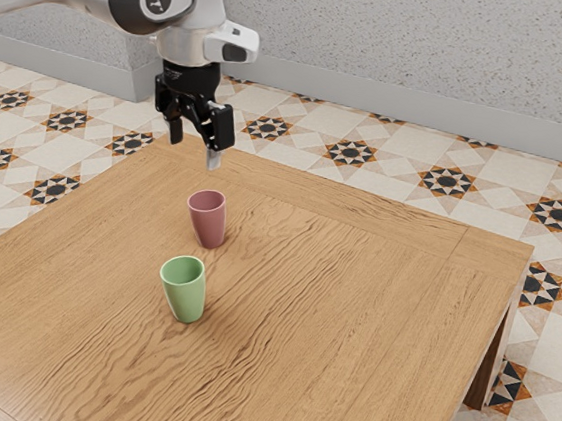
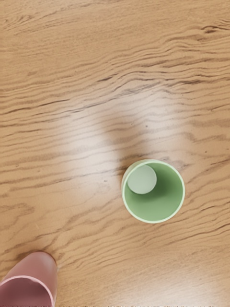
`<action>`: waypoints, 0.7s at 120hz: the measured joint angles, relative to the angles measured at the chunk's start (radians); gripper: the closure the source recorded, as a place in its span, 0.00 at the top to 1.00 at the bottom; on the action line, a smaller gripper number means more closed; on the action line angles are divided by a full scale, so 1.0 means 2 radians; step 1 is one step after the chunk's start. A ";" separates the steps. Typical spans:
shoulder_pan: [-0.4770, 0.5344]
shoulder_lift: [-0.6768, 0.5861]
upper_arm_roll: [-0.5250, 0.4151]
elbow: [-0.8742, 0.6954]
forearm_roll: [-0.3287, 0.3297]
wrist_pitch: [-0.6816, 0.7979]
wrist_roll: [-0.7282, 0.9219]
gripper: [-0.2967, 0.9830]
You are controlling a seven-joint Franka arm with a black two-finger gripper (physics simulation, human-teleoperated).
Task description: Place the right cup onto the left cup
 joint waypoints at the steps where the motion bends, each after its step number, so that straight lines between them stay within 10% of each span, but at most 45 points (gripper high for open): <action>1: 0.001 0.000 0.000 0.000 0.000 0.000 0.000 0.77; 84: 0.033 -0.042 -0.009 -0.164 -0.025 0.103 -0.016 0.66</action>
